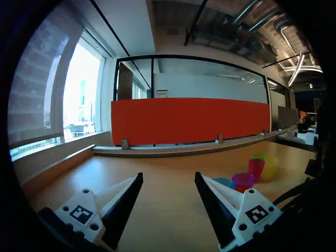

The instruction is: Pour water

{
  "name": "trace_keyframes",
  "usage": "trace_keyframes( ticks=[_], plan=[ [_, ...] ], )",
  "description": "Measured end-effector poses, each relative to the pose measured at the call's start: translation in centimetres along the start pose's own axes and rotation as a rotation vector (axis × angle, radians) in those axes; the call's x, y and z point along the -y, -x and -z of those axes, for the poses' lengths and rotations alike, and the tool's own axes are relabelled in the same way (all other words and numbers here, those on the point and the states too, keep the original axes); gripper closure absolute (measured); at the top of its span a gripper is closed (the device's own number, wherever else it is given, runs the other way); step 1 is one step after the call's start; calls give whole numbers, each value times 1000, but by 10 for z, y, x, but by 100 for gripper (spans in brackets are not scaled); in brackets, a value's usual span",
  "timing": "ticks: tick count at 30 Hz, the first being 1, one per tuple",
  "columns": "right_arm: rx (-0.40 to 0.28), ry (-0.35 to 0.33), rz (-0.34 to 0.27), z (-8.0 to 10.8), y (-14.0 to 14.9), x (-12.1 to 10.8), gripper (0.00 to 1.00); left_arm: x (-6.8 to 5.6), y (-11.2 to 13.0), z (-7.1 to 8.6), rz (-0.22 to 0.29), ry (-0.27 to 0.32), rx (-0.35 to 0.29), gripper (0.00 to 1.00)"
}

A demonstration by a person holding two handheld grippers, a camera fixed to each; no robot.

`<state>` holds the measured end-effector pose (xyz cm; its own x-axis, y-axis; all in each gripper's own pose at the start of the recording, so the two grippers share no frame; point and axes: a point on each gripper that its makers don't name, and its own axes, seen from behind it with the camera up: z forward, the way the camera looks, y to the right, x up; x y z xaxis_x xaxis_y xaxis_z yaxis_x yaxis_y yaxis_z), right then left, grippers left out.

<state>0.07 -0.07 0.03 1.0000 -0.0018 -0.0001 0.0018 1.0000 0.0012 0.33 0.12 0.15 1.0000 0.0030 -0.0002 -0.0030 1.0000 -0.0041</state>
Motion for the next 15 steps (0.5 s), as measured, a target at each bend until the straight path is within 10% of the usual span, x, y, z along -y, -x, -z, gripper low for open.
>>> trace_keyframes(
  ticks=[15],
  plan=[
    [10,-63,63,-10,-11,20,1,-28,-7,-25,-40,142,69,9]
  ],
)
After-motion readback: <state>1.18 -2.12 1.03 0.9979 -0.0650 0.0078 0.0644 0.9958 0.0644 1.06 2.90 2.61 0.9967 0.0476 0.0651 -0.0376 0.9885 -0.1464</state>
